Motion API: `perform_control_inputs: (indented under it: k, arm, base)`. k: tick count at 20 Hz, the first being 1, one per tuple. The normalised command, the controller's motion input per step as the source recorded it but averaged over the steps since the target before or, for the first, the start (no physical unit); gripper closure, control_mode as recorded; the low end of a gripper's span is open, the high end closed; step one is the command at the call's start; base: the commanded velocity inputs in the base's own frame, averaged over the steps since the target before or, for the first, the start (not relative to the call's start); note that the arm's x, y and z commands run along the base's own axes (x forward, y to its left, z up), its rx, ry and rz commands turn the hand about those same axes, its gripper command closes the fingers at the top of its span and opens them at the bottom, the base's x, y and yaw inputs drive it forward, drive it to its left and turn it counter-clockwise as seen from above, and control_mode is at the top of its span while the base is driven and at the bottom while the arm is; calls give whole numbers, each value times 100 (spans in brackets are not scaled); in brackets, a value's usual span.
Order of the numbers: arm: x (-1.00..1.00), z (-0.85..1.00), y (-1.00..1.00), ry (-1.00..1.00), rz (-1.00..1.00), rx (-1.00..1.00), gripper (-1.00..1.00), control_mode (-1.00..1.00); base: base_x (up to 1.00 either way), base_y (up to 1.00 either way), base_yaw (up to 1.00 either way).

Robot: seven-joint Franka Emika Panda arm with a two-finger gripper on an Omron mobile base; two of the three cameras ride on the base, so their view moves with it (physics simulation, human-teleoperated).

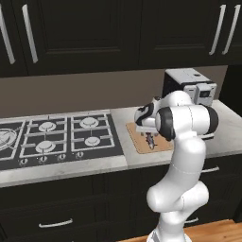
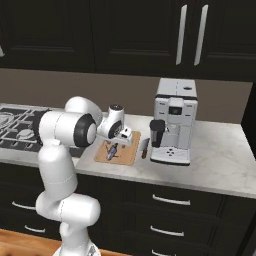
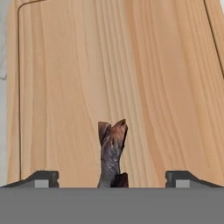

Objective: Retrieve the fish from the fridge and place it on the cutting board.

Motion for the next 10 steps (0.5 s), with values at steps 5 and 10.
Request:
perform_control_inputs:
  k: [5,10]
  arm:
    - [-2,46,0,3,0,0,-100,-100]
    - [-34,13,0,-9,0,0,-100,-100]
  base:
    - [0,0,0]
    - [0,0,0]
